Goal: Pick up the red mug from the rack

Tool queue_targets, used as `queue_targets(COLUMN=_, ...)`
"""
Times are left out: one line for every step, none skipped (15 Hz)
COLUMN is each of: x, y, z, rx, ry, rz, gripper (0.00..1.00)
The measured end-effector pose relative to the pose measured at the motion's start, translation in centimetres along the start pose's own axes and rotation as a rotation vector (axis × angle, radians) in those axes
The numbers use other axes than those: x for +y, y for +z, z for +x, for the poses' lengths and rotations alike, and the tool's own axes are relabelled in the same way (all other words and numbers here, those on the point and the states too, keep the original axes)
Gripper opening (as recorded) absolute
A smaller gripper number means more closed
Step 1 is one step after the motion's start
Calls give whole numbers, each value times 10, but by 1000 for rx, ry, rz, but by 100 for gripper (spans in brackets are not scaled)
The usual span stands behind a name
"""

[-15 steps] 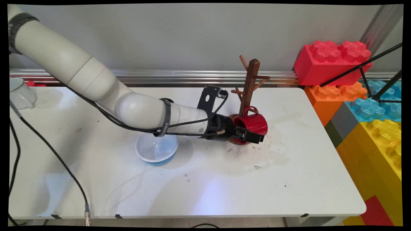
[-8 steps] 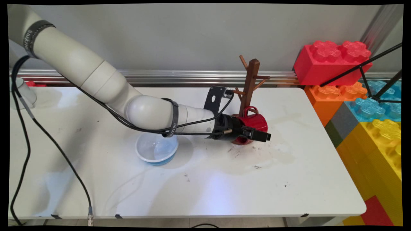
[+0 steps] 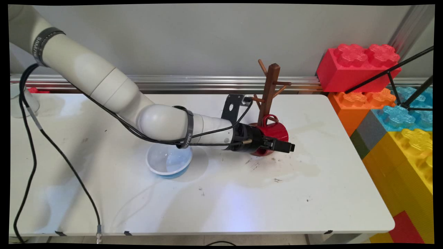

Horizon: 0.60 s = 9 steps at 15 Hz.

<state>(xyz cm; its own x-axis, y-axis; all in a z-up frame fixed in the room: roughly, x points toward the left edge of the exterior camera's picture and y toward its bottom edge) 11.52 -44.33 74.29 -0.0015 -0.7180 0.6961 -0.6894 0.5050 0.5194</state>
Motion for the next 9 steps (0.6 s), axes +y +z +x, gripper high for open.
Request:
queue_targets(x=0, y=0, z=0, rx=0, ry=0, rz=-1, gripper=100)
queue_targets(x=0, y=0, z=0, rx=1, ry=0, rz=-2, gripper=0)
queue_targets(x=0, y=0, z=1, rx=1, ry=2, rz=-2, gripper=0)
queue_targets(x=-1, y=0, z=1, rx=1, ry=3, rz=0, gripper=0)
queue_targets(x=-1, y=-1, z=1, rx=0, ry=5, rz=2, gripper=0)
queue_targets(x=-2, y=-1, z=1, rx=-2, ry=6, rz=5, gripper=0)
queue_targets(x=-3, y=-2, z=1, rx=-5, ry=8, rz=9, gripper=0)
queue_targets(x=-4, y=-2, z=0, rx=-8, ry=9, rz=14, gripper=0)
queue_targets(x=-5, y=-3, z=0, rx=-12, ry=9, rz=19, gripper=0)
